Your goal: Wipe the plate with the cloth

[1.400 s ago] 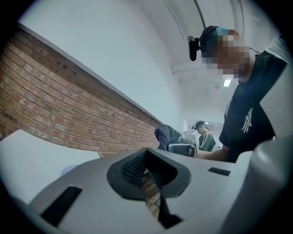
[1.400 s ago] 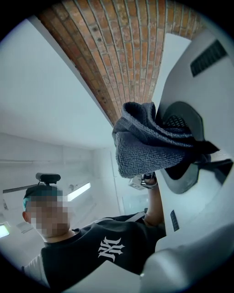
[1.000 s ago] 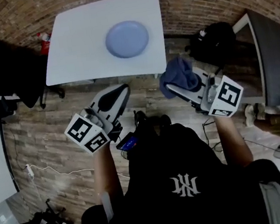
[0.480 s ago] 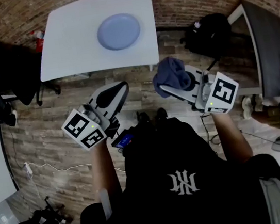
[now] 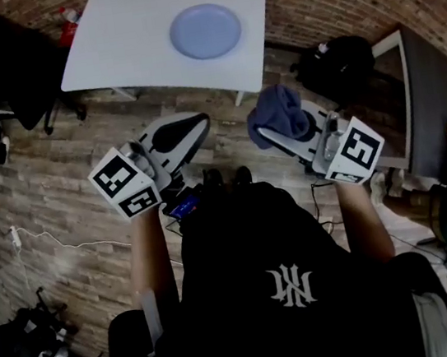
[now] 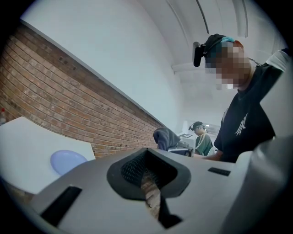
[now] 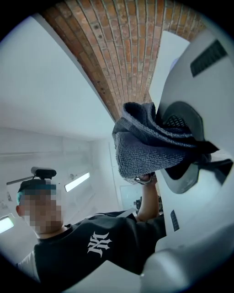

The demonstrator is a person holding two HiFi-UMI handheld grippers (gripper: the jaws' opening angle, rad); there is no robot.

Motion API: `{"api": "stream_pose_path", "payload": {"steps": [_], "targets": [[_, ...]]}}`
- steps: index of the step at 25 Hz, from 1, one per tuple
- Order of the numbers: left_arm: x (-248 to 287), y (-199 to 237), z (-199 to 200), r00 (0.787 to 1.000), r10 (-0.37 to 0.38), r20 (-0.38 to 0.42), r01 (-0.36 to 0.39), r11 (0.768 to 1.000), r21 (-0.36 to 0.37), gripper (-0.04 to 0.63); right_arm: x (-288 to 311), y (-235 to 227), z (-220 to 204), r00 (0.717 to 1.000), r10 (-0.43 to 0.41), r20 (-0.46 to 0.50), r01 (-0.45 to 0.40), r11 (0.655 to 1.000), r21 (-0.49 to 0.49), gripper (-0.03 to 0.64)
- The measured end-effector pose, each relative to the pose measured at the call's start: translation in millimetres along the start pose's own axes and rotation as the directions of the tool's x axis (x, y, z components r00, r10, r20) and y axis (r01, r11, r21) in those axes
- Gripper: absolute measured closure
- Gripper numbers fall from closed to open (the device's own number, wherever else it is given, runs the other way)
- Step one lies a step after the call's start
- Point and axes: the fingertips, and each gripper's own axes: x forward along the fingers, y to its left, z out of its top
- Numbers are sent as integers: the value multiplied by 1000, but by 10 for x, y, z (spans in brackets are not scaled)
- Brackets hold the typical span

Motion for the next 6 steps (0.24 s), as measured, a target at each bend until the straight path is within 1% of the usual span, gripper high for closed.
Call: {"api": "stream_pose_path", "payload": {"steps": [6], "targets": [[21, -56, -49, 1000, -15, -27, 16, 1000, 12, 592, -63, 84, 113, 999, 14, 50, -13, 1000, -18, 545]]}}
